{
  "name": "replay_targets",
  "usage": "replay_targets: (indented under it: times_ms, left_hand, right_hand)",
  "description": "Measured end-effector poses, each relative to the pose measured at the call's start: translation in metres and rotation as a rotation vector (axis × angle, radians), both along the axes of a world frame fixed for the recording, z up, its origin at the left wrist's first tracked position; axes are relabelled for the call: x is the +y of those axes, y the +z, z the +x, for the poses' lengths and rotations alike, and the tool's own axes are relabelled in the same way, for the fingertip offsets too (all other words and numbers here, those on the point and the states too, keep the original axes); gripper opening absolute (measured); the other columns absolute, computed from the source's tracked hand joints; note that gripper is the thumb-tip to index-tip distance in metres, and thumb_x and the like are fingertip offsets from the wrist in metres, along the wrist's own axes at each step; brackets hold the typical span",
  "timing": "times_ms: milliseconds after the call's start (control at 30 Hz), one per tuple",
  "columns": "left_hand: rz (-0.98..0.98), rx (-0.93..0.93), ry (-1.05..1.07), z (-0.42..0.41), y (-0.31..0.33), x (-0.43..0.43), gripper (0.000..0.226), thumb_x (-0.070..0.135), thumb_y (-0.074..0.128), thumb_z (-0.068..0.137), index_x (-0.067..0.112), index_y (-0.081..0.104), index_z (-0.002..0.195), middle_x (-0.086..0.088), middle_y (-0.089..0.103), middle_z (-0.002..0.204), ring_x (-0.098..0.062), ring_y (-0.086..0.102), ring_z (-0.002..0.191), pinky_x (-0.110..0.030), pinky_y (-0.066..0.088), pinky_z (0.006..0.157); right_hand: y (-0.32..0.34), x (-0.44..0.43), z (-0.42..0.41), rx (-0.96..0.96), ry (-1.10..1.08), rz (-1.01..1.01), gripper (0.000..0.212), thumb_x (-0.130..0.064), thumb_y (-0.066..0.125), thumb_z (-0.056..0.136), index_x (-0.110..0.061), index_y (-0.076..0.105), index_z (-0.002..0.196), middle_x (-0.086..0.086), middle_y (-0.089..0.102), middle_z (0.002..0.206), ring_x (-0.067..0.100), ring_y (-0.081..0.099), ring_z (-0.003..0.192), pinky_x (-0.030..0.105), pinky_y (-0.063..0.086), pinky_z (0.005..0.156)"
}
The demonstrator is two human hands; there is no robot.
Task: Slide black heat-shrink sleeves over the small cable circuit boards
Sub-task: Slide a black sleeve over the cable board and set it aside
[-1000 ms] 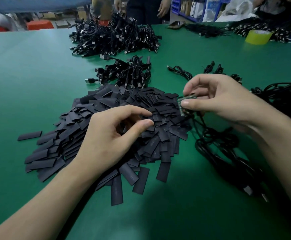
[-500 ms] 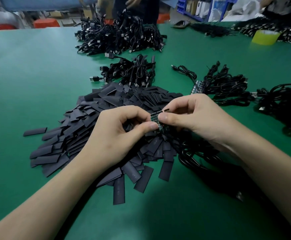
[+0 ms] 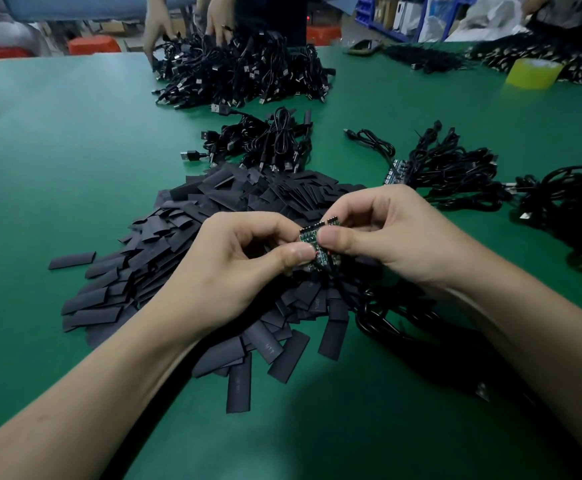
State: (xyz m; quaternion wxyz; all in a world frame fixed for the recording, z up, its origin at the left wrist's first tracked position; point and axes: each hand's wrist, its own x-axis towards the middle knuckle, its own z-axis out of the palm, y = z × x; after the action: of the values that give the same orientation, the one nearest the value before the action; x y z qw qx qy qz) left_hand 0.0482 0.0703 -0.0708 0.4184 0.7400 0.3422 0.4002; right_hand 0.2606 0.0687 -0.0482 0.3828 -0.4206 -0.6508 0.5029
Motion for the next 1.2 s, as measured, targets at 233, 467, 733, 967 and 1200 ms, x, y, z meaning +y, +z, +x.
replay_targets:
  times_ms: [233,467,733,967,1200]
  left_hand:
    - [-0.050,-0.071,-0.068,0.000,0.001,0.000,0.008,0.021,0.074,0.085,0.015,0.078,0.081,-0.001,0.073,0.072,-0.004,0.061,0.064,-0.016,0.050,0.066]
    - [0.024,0.010,0.078,0.000,0.000,-0.003,0.014,0.031,0.075,0.082,0.017,0.080,0.084,0.002,0.077,0.077,-0.005,0.068,0.068,-0.015,0.051,0.066]
    - [0.118,0.081,0.196,0.002,0.002,-0.006,0.014,0.035,0.073,0.087,0.022,0.077,0.083,0.007,0.072,0.071,-0.005,0.061,0.061,-0.019,0.047,0.060]
    - [0.057,0.005,0.161,0.003,0.001,-0.006,0.008,0.025,0.074,0.091,0.021,0.075,0.084,0.006,0.075,0.076,-0.009,0.064,0.067,-0.020,0.050,0.063]
    - [0.029,-0.075,0.121,0.001,0.000,-0.002,0.011,0.025,0.069,0.091,0.016,0.074,0.087,0.001,0.077,0.080,-0.008,0.066,0.069,-0.017,0.050,0.064]
  right_hand:
    - [-0.003,0.001,0.002,0.090,0.061,-0.076,0.013,-0.023,0.074,0.076,-0.011,0.075,0.080,0.005,0.072,0.073,0.008,0.063,0.062,0.015,0.051,0.060]
    - [0.013,0.016,0.048,-0.655,-0.297,0.141,0.016,-0.038,0.076,0.085,-0.025,0.075,0.075,-0.014,0.068,0.061,-0.004,0.057,0.053,0.015,0.042,0.053]
    - [0.015,0.024,0.090,-0.997,-0.642,0.207,0.015,-0.032,0.075,0.090,-0.019,0.076,0.085,0.004,0.068,0.081,0.014,0.055,0.070,0.031,0.039,0.059]
    - [0.023,0.018,0.075,0.021,-0.708,0.084,0.012,-0.020,0.061,0.101,-0.012,0.068,0.098,0.006,0.066,0.096,0.018,0.077,0.072,0.030,0.064,0.062]
    - [0.026,0.018,0.089,0.119,-0.850,0.126,0.015,-0.028,0.059,0.103,-0.019,0.068,0.094,-0.003,0.059,0.089,0.004,0.046,0.047,0.020,0.042,0.045]
